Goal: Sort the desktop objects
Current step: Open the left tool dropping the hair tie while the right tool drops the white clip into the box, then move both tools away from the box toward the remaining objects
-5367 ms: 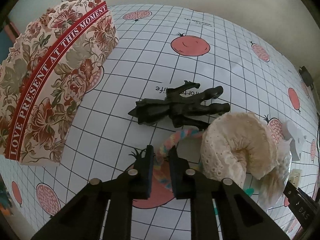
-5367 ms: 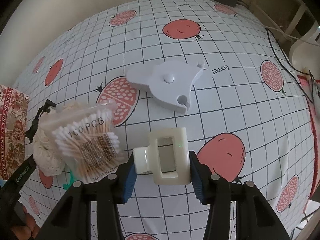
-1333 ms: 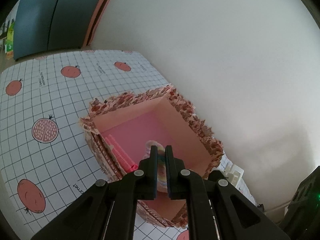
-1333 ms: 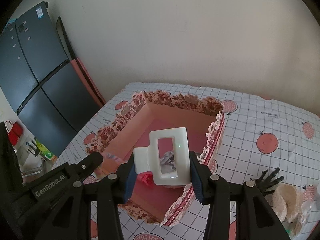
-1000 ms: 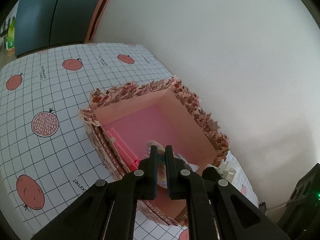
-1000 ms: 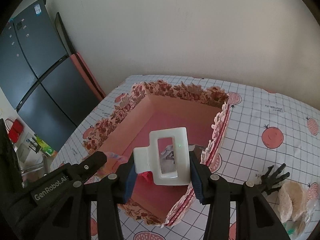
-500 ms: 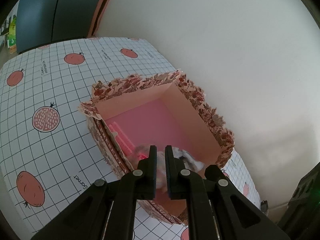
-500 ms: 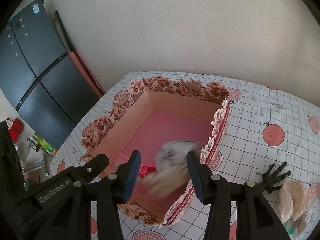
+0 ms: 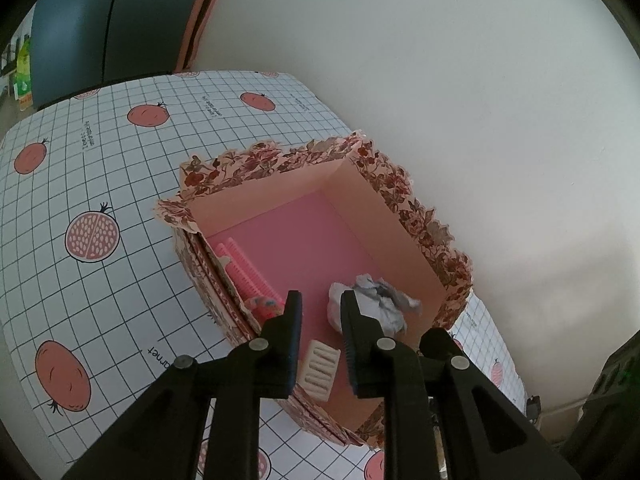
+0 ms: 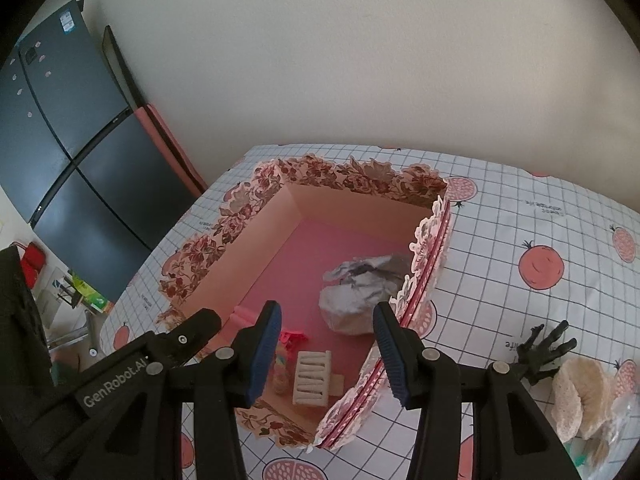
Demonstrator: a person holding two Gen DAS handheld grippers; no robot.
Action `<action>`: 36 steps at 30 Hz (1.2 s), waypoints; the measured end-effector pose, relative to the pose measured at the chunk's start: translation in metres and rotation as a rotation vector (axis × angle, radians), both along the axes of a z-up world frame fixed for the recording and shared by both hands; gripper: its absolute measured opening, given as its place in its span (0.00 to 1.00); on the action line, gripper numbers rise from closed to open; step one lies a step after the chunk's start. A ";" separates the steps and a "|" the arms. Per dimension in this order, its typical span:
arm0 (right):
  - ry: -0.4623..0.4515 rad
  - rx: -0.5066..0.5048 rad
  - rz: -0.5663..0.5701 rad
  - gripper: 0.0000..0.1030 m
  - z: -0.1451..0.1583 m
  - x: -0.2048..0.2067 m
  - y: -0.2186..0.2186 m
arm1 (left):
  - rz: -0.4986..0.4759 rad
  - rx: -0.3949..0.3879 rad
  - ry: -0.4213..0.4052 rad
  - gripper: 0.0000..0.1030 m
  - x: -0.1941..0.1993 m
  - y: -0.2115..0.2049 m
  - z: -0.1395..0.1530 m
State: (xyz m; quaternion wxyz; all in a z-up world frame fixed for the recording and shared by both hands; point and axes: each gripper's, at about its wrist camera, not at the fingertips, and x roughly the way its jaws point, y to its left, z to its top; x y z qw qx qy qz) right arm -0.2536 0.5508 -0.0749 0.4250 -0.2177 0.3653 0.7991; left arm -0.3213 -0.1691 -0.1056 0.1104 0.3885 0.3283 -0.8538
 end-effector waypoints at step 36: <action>0.030 -0.007 -0.189 0.60 0.017 0.098 -0.015 | -0.145 -0.098 0.022 0.60 -0.009 0.065 0.034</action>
